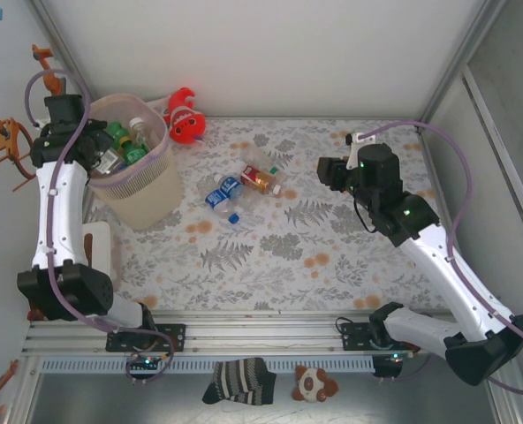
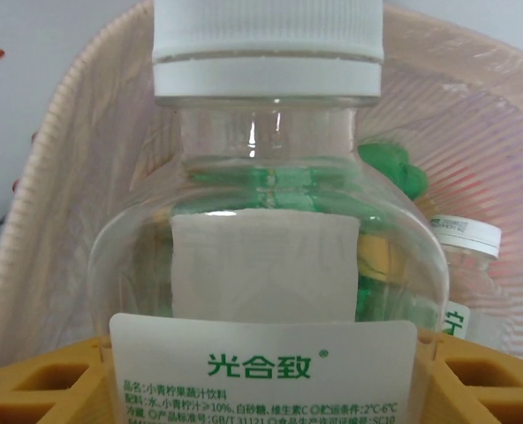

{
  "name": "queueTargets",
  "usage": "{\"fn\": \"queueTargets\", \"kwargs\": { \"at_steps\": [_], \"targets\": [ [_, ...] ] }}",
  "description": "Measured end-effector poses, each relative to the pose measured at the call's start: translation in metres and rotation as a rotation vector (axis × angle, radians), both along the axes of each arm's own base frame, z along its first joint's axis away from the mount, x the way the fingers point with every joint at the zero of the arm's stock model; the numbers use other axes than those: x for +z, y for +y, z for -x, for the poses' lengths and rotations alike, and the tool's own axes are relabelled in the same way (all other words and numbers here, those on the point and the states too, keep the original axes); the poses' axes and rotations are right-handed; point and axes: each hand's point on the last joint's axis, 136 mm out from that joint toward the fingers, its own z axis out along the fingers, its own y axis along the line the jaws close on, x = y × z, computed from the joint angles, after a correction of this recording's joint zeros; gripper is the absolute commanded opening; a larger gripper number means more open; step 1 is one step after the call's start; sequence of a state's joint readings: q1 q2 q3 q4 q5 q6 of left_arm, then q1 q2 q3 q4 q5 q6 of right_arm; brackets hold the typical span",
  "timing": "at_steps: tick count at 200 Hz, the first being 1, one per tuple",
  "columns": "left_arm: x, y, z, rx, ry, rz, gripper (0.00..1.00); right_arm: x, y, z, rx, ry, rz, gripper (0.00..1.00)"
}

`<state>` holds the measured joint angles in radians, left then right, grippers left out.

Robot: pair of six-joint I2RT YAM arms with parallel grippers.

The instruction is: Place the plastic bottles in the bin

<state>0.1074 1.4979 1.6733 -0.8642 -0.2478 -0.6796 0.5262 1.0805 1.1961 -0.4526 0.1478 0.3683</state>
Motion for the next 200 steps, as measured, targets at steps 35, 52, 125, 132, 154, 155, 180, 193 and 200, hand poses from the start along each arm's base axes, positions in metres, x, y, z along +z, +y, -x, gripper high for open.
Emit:
{"fn": "queueTargets", "kwargs": {
  "at_steps": [35,52,125,132,154,155,180,193,200],
  "targets": [
    [-0.031,-0.003,-0.009,0.01,0.075,0.071,0.52,0.0,-0.001,0.001,-0.003,-0.002,0.002,0.55],
    [-0.044,-0.005,-0.01,0.012,0.112,0.099,0.58,0.002,-0.003,0.002,-0.008,-0.007,0.003,0.55],
    [-0.041,-0.015,-0.006,-0.006,0.103,0.157,0.74,0.003,-0.007,0.003,-0.023,-0.014,0.007,0.55],
    [-0.037,-0.017,-0.005,-0.011,0.09,0.16,0.76,0.003,-0.007,0.003,-0.023,-0.014,0.007,0.55],
    [-0.014,-0.02,0.001,-0.031,0.032,0.159,0.78,0.004,-0.007,0.003,-0.023,-0.014,0.007,0.55],
    [-0.014,-0.02,0.002,-0.031,0.029,0.159,0.78,0.004,-0.007,0.003,-0.023,-0.014,0.007,0.55],
    [0.015,-0.021,0.007,-0.041,-0.043,0.146,0.78,0.004,-0.007,0.003,-0.023,-0.014,0.006,0.55],
    [0.025,-0.022,0.009,-0.05,-0.071,0.142,0.74,0.004,-0.007,0.003,-0.024,-0.015,0.006,0.55],
    [0.03,-0.023,0.009,-0.062,-0.085,0.141,0.73,0.004,-0.007,0.003,-0.024,-0.016,0.005,0.55]
  ]
}}
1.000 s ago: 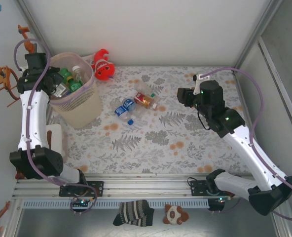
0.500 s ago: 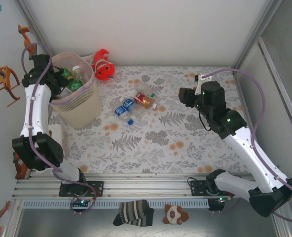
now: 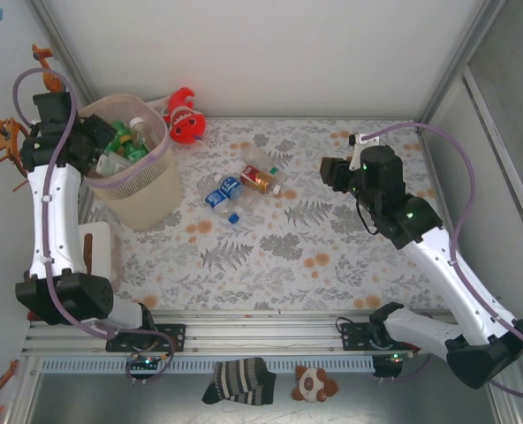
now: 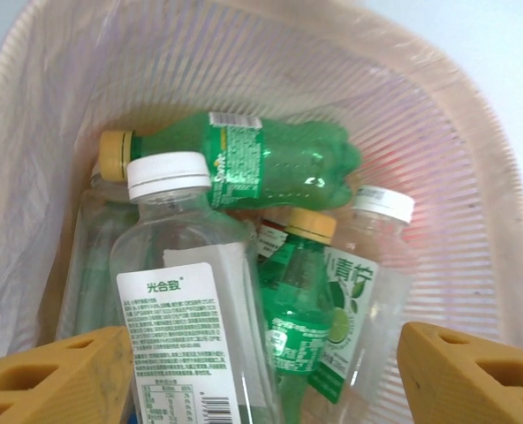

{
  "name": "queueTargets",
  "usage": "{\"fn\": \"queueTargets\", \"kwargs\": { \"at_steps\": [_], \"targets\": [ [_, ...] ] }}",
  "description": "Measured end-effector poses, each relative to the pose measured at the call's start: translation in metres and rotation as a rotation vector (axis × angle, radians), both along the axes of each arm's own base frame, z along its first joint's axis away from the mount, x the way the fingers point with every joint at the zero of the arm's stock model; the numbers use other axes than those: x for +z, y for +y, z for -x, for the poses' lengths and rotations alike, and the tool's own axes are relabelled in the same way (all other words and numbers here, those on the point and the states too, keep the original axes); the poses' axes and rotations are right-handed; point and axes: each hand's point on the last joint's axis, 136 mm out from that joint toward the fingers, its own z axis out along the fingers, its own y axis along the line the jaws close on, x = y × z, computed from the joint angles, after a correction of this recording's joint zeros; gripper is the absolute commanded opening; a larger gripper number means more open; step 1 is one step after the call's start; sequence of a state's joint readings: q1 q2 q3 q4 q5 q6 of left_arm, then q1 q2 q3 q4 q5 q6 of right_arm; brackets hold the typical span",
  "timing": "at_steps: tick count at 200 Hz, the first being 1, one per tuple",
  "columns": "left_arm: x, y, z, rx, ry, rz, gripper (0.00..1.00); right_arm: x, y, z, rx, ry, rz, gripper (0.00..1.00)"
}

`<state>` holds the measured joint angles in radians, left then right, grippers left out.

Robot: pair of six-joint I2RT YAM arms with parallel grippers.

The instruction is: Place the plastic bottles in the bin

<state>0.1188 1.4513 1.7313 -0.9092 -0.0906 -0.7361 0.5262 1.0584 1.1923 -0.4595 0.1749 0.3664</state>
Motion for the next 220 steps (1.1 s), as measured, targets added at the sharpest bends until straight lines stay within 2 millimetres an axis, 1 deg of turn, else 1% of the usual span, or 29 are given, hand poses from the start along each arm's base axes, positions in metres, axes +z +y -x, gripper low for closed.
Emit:
{"fn": "queueTargets", "kwargs": {
  "at_steps": [11,28,43,58,68,78,88,101,107,129,142,184,198,220],
  "targets": [
    [0.005,-0.003,-0.002,-0.026,-0.02,-0.001,0.66,0.0,-0.001,0.0,-0.002,-0.002,0.0,0.55],
    [0.011,-0.009,-0.01,-0.075,-0.065,0.0,0.52,0.001,-0.001,0.001,-0.002,-0.004,-0.001,0.55],
    [0.013,-0.014,-0.016,-0.114,-0.088,-0.001,0.41,0.002,-0.001,0.001,-0.002,-0.006,-0.002,0.55],
    [0.011,-0.018,-0.022,-0.142,-0.094,0.003,0.32,0.002,-0.001,0.001,-0.002,-0.005,-0.002,0.55],
    [0.007,-0.019,-0.027,-0.155,-0.086,0.007,0.27,0.002,-0.001,0.001,-0.002,-0.005,-0.002,0.55],
    [0.0,-0.02,-0.032,-0.172,-0.071,0.007,0.16,0.002,-0.001,0.001,-0.002,-0.005,-0.002,0.55],
    [-0.011,-0.021,-0.038,-0.182,-0.044,0.011,0.08,0.002,-0.001,0.001,-0.002,-0.005,-0.002,0.55],
    [-0.025,-0.02,-0.044,-0.188,-0.01,0.015,0.02,0.002,-0.001,0.002,-0.002,-0.005,-0.002,0.55],
    [-0.033,-0.02,-0.047,-0.19,0.007,0.015,0.0,0.002,-0.002,0.002,-0.002,-0.004,-0.001,0.55],
    [-0.063,-0.017,-0.047,-0.182,0.08,0.021,0.0,0.003,-0.002,0.003,-0.003,-0.006,-0.002,0.55],
    [-0.073,-0.017,-0.048,-0.185,0.093,0.029,0.0,0.004,-0.003,0.004,-0.003,-0.008,-0.004,0.55],
    [-0.092,-0.02,-0.05,-0.19,0.094,0.045,0.0,0.003,-0.003,0.004,-0.005,-0.005,-0.002,0.55],
    [-0.096,-0.021,-0.05,-0.19,0.096,0.052,0.0,0.002,-0.004,0.004,-0.007,-0.002,0.001,0.55],
    [-0.096,-0.021,-0.051,-0.193,0.094,0.06,0.0,0.001,-0.004,0.005,-0.007,0.002,0.001,0.55]
  ]
}}
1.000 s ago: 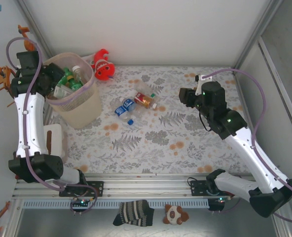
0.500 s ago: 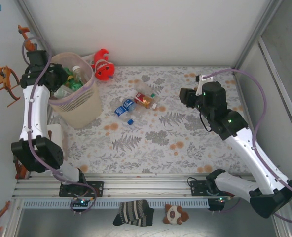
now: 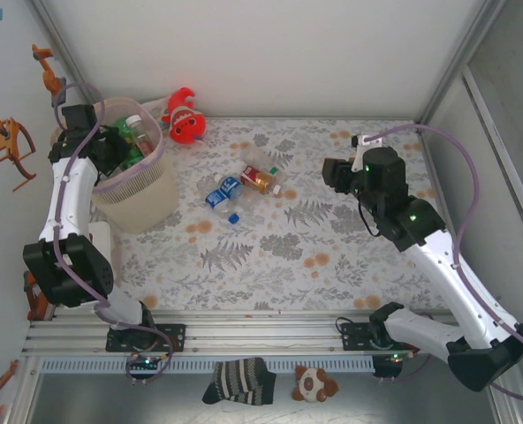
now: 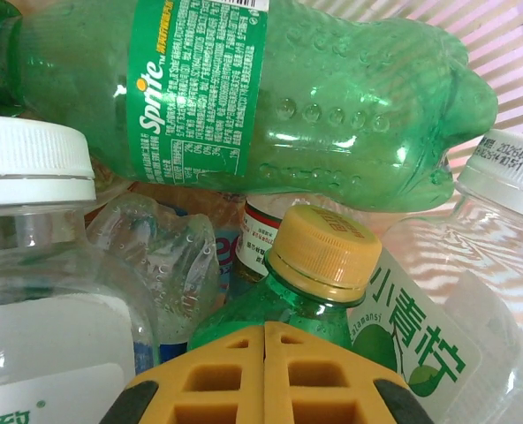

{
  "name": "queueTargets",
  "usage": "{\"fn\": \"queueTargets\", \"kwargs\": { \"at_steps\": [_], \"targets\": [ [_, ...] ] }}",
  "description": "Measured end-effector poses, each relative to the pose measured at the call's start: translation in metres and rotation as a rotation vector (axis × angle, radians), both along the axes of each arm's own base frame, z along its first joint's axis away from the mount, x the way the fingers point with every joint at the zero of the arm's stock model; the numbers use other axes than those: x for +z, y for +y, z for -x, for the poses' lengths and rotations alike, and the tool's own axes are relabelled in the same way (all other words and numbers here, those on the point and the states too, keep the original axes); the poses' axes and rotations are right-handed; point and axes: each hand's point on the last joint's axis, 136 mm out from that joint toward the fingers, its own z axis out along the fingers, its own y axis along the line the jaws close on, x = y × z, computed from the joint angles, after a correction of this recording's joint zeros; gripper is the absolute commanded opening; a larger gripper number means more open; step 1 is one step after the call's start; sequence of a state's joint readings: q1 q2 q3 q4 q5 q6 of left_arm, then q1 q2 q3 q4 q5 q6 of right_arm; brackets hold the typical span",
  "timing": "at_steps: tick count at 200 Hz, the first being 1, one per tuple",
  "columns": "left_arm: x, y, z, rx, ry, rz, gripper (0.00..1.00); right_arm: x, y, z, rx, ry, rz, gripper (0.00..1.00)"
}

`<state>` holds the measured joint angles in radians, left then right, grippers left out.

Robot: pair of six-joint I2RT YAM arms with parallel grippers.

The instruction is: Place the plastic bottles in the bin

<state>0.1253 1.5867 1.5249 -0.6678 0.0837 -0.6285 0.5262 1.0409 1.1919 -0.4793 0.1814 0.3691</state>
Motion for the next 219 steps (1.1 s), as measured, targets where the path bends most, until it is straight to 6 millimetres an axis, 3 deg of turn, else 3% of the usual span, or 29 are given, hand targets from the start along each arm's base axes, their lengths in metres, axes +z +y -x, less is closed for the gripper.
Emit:
{"fn": "queueTargets", "kwargs": {
  "at_steps": [53,99,139,182,219],
  "targets": [
    [0.015,-0.007,-0.002,-0.029,-0.031,0.029,0.0,-0.001,0.0,0.001,-0.001,0.006,0.003,0.55],
    [0.065,-0.02,0.0,-0.091,-0.184,0.052,0.0,-0.002,0.0,0.0,0.0,0.006,0.003,0.55],
    [0.101,-0.037,-0.023,-0.192,-0.365,0.09,0.0,-0.003,0.0,0.0,0.001,0.009,0.004,0.55],
    [0.097,-0.063,-0.065,-0.283,-0.406,0.13,0.0,-0.002,0.0,0.0,0.0,0.009,0.005,0.55],
    [0.083,-0.073,-0.082,-0.303,-0.382,0.141,0.0,-0.003,-0.001,0.001,-0.001,0.011,0.006,0.55]
  ]
}}
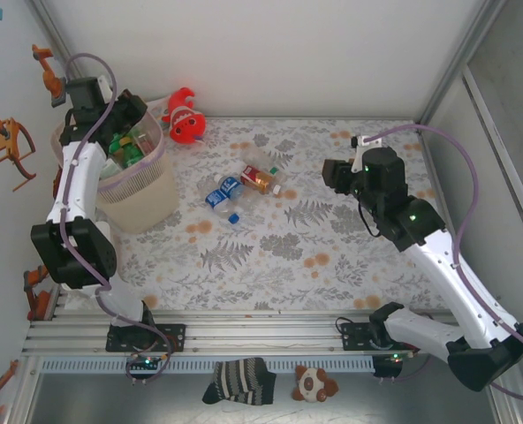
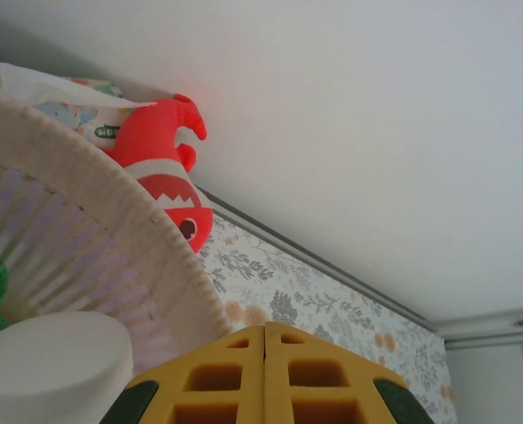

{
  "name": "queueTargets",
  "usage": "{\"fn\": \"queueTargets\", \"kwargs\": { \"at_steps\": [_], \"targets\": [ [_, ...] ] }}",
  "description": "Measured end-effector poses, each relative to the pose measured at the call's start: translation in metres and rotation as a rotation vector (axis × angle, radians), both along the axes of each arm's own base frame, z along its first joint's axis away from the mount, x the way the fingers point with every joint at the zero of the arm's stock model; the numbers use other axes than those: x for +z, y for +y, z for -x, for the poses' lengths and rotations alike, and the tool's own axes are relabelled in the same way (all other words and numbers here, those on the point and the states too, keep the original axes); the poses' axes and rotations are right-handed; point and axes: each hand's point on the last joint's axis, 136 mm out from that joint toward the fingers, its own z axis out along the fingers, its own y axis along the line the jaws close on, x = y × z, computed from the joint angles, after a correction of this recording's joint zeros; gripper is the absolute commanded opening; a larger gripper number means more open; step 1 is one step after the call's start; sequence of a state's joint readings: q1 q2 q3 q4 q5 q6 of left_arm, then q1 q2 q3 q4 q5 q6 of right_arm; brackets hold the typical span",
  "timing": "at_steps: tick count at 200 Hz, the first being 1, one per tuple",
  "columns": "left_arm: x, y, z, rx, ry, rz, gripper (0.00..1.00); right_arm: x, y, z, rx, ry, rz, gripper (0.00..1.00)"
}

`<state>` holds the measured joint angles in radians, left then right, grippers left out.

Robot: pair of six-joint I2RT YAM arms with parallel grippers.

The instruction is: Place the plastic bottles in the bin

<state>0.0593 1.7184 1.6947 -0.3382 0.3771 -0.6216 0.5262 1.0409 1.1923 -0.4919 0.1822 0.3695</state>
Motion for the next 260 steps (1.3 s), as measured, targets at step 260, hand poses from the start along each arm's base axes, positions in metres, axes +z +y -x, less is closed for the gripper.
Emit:
{"fn": "queueTargets", "kwargs": {
  "at_steps": [260],
  "targets": [
    [-0.06,0.031,-0.002,0.091,0.145,-0.028,0.0,0.005,-0.005,0.007,-0.007,-0.007,-0.001,0.55]
  ]
}}
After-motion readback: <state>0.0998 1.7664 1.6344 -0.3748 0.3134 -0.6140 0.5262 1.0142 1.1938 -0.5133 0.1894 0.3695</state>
